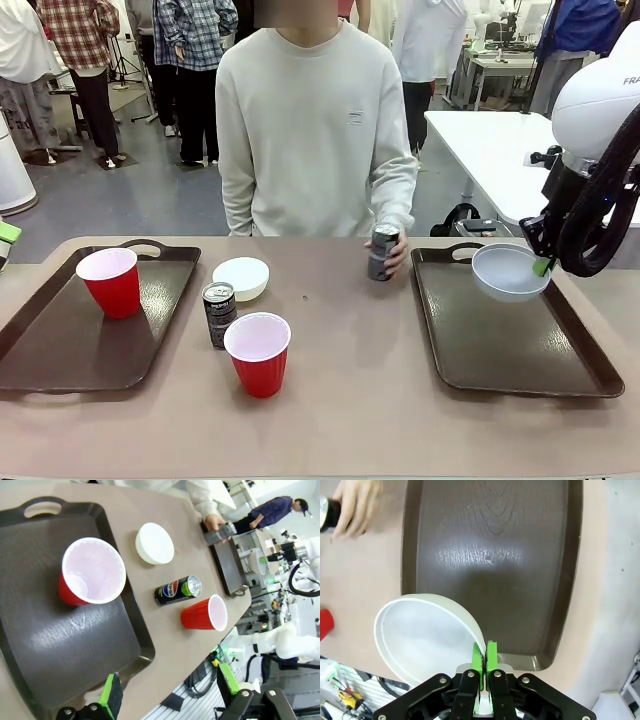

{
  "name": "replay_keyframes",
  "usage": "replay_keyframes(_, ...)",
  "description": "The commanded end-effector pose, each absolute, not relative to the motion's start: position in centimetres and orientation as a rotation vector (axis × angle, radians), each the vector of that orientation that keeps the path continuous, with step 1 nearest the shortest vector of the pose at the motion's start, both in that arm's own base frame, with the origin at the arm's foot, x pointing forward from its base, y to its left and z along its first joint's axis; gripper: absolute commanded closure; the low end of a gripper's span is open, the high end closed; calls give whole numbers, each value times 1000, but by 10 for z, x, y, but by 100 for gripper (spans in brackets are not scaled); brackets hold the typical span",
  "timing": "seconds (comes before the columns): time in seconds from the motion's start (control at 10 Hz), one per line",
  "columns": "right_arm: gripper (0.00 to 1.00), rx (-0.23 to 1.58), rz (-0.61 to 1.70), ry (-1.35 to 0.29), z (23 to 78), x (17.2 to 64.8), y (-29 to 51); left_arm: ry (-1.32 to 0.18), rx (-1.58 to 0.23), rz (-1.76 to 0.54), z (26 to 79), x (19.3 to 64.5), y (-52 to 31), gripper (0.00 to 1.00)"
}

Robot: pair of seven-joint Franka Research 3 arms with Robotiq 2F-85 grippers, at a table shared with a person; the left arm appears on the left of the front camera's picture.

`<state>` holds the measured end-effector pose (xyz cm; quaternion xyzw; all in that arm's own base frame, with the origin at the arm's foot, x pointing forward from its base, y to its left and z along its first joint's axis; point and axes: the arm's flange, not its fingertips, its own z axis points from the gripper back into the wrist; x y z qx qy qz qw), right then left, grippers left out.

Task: Prepare tableware on both trays.
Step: Pick up a Picnic Bowl from the table and place it on a Handle tray.

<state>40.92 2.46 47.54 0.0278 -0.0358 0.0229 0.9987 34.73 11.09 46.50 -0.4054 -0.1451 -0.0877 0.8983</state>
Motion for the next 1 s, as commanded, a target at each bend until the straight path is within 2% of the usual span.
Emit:
replay_keyframes(0.0,96,56,38,-74,472,412,24,-313,-859,-192,465,348,112,0)
replay_keyframes(0.1,96,96,130,-37,461,416,17,-313,-859,-192,465,348,112,0)
replay_keyframes(0.2,96,123,183,-74,455,408,11,-313,-859,-192,465,348,112,0)
replay_keyframes(0.4,96,140,259,-73,457,328,16,-313,-859,-192,465,348,112,0)
replay_keyframes(0.5,96,124,271,-119,463,304,17,-313,-859,-192,465,348,112,0)
replay_keyframes(0.9,96,124,199,-85,447,322,9,-313,-859,-192,465,348,112,0)
